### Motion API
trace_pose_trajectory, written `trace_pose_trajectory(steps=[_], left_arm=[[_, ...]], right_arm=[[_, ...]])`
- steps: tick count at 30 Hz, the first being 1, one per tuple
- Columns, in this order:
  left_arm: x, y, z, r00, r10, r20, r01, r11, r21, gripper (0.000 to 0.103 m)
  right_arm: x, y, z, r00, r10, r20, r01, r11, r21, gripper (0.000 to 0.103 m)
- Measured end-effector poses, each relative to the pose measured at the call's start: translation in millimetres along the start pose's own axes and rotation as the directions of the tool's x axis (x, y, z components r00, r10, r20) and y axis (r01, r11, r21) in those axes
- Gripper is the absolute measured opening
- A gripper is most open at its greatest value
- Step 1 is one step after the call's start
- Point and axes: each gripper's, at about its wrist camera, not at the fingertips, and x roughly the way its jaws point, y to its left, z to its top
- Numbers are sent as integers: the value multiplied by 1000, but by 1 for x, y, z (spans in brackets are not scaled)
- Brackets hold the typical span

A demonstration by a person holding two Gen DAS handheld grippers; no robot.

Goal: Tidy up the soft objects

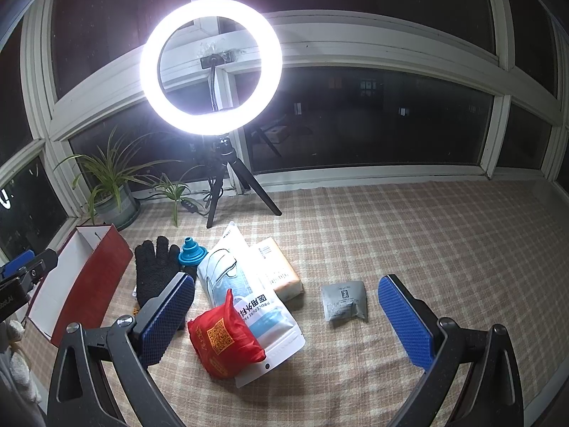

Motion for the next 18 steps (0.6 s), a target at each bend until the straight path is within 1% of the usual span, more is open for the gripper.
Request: trace_pose_trajectory(steps=[18], left_arm=[[2, -3, -1, 1000, 2, -4, -2, 1000, 0, 83]], right_arm=[[5, -2, -3, 1000, 1, -15, -1, 1000, 1, 102]])
